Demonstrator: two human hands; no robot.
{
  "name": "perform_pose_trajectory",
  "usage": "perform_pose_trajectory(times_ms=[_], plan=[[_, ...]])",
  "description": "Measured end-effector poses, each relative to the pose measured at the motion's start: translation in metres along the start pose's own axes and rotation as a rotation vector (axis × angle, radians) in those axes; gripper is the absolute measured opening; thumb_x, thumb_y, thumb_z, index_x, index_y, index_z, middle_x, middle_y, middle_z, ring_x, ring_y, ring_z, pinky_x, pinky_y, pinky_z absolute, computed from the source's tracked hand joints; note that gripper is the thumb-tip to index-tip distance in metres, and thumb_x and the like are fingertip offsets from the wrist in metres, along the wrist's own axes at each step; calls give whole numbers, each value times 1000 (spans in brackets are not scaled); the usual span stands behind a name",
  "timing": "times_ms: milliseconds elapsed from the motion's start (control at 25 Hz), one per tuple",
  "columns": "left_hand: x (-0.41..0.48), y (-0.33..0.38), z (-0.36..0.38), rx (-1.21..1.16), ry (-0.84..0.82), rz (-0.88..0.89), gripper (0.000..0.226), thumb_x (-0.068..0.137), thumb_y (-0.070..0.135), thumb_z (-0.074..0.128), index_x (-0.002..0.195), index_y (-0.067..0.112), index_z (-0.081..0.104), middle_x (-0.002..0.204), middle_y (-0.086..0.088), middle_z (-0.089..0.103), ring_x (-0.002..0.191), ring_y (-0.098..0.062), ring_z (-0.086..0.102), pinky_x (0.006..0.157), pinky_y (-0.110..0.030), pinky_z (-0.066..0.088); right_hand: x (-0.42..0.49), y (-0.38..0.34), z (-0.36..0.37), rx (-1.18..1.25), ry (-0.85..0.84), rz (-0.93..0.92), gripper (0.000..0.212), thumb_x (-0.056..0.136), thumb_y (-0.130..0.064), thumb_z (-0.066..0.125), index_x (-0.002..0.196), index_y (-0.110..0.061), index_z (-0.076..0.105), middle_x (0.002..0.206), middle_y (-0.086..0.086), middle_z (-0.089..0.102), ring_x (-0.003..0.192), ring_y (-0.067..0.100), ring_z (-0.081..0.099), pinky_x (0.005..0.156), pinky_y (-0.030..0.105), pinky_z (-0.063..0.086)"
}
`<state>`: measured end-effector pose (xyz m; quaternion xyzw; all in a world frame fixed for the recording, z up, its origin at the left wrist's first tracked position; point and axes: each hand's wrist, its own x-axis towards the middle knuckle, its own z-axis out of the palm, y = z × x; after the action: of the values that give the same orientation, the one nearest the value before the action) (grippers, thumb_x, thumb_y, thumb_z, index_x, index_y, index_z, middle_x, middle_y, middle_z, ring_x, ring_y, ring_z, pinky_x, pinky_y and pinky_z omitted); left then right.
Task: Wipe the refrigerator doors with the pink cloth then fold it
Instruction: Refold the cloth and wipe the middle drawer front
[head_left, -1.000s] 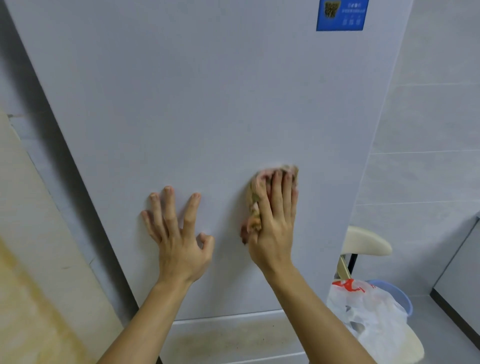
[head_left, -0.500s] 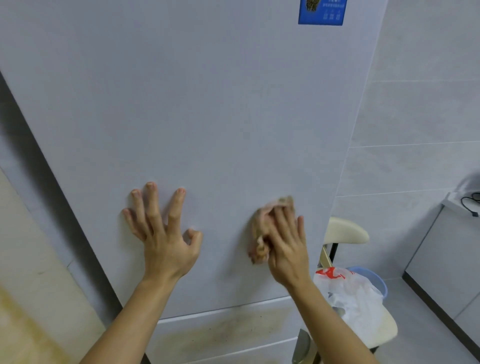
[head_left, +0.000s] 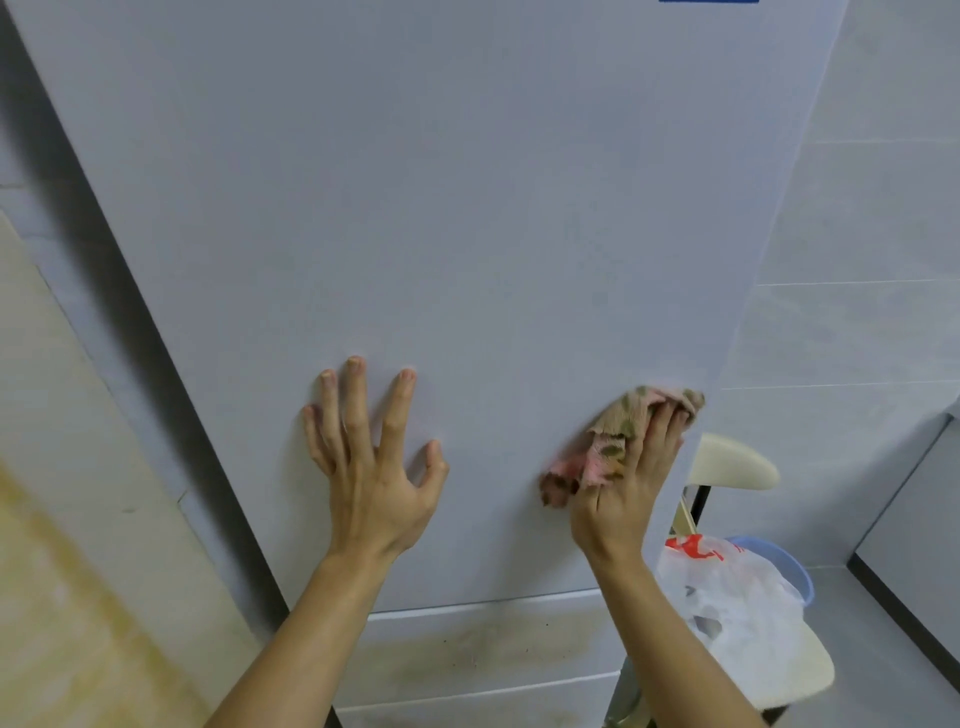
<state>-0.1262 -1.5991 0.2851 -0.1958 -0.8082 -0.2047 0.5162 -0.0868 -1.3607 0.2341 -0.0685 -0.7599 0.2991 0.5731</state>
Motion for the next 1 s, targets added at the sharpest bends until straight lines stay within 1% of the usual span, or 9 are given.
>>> perform_pose_trajectory(times_ms=[80, 200, 320, 440, 520, 600, 720, 880, 1000], plan=[[-9, 4, 2, 3, -25, -20, 81, 86, 32, 69, 159, 22, 36, 171, -20, 17, 160, -44, 10, 127, -63, 11, 7, -9, 2, 15, 7, 15, 66, 108, -24, 26, 168, -23, -1, 175, 0, -9, 163, 32, -6, 130, 58, -3], [-13, 3, 4, 9, -39, -19, 81, 86, 34, 68, 160, 23, 35, 171, -19, 16, 160, -44, 10, 128, -62, 9, 65, -37, -3, 48, 94, -1, 63, 107, -22, 29, 165, -3, 15, 174, 21, 4, 161, 41, 0, 130, 60, -2], [-12, 2, 3, 20, -36, -8, 81, 86, 34, 69, 160, 23, 36, 171, -18, 17, 159, -44, 12, 127, -62, 11, 122, -46, -9, 41, 179, -124, 64, 102, -14, 34, 164, -6, 21, 168, 31, 19, 158, 48, 10, 131, 54, 1], [-13, 3, 3, 20, -28, -14, 82, 85, 32, 71, 159, 22, 37, 170, -19, 18, 159, -43, 12, 127, -62, 11, 97, -19, -6, -5, 174, -199, 59, 111, -24, 29, 167, -31, 11, 168, 26, 23, 158, 43, 13, 131, 49, 3], [-13, 3, 3, 17, -29, -15, 81, 86, 32, 71, 159, 22, 37, 170, -20, 18, 160, -42, 10, 127, -62, 11, 46, 8, -5, -49, 112, -160, 58, 112, -33, 27, 167, -37, 6, 174, 9, 10, 163, 30, 4, 131, 51, 3], [-13, 2, 3, 22, -26, -12, 81, 86, 31, 71, 159, 21, 38, 170, -20, 19, 160, -42, 10, 127, -63, 11, 4, 23, -4, -84, 18, -72, 68, 108, -31, 33, 167, -36, -1, 176, 1, -1, 163, 23, -5, 131, 54, 0], [-14, 3, 5, 14, -24, -28, 81, 86, 30, 71, 159, 19, 39, 170, -21, 19, 160, -41, 8, 126, -64, 12, 5, 10, 1, -54, 6, -11, 63, 111, -37, 24, 167, -30, -6, 173, 15, 5, 162, 25, -8, 131, 52, -5], [-15, 1, 8, 2, -12, -17, 81, 86, 31, 70, 159, 20, 37, 170, -22, 19, 161, -40, 7, 126, -65, 11, 79, -25, -2, 23, 155, -21, 59, 112, -28, 24, 165, -3, 15, 171, 27, 14, 160, 42, 7, 131, 54, 0], [-16, -2, 10, 15, -8, -9, 82, 86, 33, 69, 160, 21, 36, 170, -22, 18, 161, -40, 6, 127, -64, 11, 104, -24, -2, 0, 254, -121, 55, 111, -18, 28, 165, -12, 24, 168, 26, 23, 158, 44, 17, 130, 55, 6]])
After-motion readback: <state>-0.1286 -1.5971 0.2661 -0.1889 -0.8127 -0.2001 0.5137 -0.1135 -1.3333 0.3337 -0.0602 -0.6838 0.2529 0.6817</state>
